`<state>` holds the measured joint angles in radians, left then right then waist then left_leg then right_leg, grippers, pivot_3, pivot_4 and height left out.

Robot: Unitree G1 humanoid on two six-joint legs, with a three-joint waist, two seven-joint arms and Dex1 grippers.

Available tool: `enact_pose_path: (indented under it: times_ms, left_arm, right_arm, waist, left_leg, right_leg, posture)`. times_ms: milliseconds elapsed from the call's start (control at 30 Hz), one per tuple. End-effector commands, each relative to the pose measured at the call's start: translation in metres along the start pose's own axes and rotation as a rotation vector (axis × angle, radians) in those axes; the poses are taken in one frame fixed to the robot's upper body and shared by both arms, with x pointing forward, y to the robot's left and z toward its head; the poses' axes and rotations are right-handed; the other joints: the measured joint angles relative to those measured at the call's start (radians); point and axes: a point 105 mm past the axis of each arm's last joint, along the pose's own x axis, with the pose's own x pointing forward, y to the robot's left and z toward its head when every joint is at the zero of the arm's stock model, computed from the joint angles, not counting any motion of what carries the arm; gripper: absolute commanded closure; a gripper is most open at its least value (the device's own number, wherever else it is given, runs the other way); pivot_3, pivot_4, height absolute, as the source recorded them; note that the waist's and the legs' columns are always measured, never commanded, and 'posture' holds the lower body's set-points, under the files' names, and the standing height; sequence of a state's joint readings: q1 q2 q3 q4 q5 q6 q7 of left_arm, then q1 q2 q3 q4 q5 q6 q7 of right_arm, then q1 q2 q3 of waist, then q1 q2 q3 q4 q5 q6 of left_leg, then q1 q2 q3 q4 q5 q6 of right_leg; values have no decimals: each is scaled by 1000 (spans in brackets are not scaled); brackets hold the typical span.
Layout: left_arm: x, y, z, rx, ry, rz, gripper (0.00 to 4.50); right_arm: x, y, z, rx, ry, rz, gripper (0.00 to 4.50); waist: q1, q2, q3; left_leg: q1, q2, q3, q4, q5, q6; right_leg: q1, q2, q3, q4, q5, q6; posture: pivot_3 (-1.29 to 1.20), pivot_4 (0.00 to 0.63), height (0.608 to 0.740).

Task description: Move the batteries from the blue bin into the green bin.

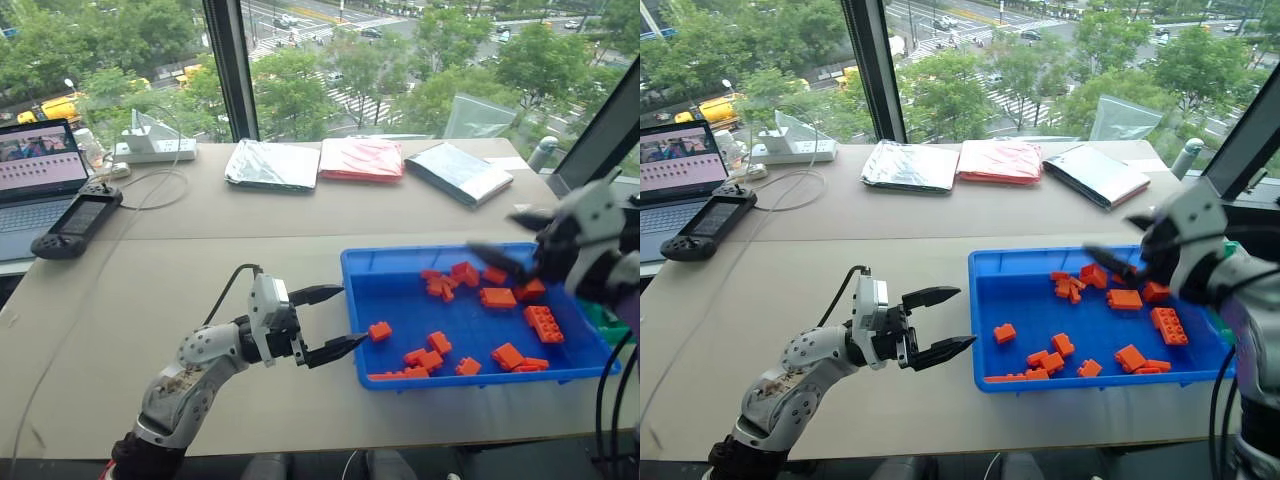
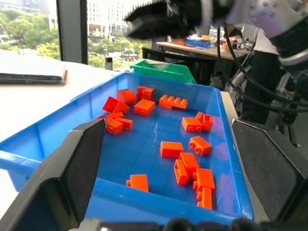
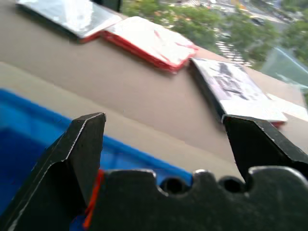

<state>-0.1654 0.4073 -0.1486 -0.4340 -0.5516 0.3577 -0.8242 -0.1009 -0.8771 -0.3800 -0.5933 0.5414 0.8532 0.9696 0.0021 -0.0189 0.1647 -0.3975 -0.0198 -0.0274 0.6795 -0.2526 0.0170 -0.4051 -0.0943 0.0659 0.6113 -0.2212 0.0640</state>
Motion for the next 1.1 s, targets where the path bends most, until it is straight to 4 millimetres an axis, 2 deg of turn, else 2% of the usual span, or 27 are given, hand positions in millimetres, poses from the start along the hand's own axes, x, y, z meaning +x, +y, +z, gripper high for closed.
enact_pose_path:
  times_ms: [33,300,533,767,833,867,900,967,1100]
  left_arm:
    - [2,1,9,23,-4,18,0]
    - [-4,18,15,32,-18,173,0]
    - [-10,39,13,12,-36,405,0]
    - [-9,55,5,-3,-34,559,0]
    - [-14,65,3,17,-16,639,0]
    - [-17,70,4,30,-18,691,0]
    - [-22,78,4,35,-13,771,0]
    - [-32,90,6,46,-16,914,0]
    - [-47,100,13,53,-51,1099,0]
  right_arm:
    - [0,4,21,-83,-125,-22,9]
    - [6,-14,26,-21,-301,-258,9]
    - [12,3,6,0,-274,-253,9]
    - [17,0,-3,18,-267,-286,9]
    - [17,-11,-5,3,-254,-364,9]
    - [16,-22,-8,-6,-240,-446,9]
    - [11,-41,-12,-19,-208,-593,9]
    - [2,-64,-19,-54,-146,-796,9]
    - [3,-64,-16,-22,-174,-905,9]
  waist:
    - [-6,-1,0]
    - [-13,-3,1]
    - [-5,-3,1]
    - [-6,-3,1]
    - [-7,-3,1]
    - [-7,-3,1]
    - [-7,-3,1]
    - [-7,-3,1]
    - [-2,-3,0]
  left_leg:
    - [1,0,2,1,0,0]
    - [5,1,1,-1,1,-2]
    - [3,0,0,-2,1,-1]
    - [5,0,1,-1,1,-2]
    - [5,0,1,-1,1,-2]
    - [5,0,1,-1,1,-2]
    - [5,0,1,-1,1,-2]
    - [5,-1,1,-1,1,-2]
    - [4,-1,0,-2,2,-3]
  right_leg:
    - [0,0,1,0,1,1]
    - [1,4,1,3,0,-1]
    - [0,1,1,2,0,-1]
    - [2,3,1,3,0,-1]
    - [2,3,1,3,0,-1]
    - [1,3,1,3,0,-1]
    - [2,3,1,3,0,-1]
    - [1,3,1,3,0,-1]
    - [0,3,1,3,0,-1]
  posture:
    - [0,150,740]
    - [0,150,740]
    - [0,150,740]
    - [0,150,740]
    - [0,150,740]
    - [0,150,740]
    - [0,150,740]
    - [0,150,740]
    - [0,150,740]
